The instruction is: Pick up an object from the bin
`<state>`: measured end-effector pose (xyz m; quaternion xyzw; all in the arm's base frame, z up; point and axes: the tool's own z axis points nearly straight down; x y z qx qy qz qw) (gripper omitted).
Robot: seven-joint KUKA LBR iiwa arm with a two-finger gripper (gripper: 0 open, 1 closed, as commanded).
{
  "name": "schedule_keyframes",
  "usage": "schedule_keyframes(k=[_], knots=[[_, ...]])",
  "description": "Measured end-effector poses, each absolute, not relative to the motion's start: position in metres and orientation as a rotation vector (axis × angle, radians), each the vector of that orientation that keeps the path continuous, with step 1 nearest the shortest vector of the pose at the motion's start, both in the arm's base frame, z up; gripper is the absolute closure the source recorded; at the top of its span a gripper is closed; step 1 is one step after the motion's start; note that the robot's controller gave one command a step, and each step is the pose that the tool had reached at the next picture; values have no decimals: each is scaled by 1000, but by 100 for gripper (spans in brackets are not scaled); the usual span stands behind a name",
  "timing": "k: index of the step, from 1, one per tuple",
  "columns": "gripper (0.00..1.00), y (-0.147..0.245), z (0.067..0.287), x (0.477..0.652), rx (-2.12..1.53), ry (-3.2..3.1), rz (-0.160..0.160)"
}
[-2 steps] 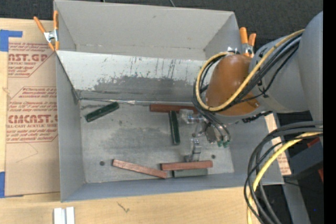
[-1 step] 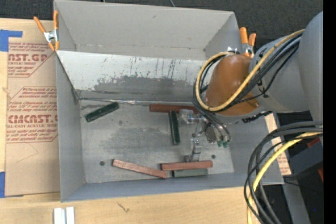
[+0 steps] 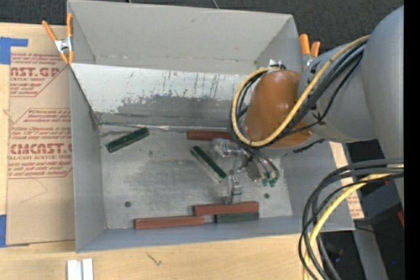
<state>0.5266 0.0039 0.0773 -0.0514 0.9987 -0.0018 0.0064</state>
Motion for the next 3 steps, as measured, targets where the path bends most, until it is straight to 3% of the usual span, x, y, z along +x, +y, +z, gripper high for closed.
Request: schedule_keyframes(k=[1, 2, 3], knots=[[100, 54, 83, 548, 96, 3138, 2], [100, 54, 83, 548, 96, 3138, 2], [100, 52, 240, 553, 129, 3133, 2]])
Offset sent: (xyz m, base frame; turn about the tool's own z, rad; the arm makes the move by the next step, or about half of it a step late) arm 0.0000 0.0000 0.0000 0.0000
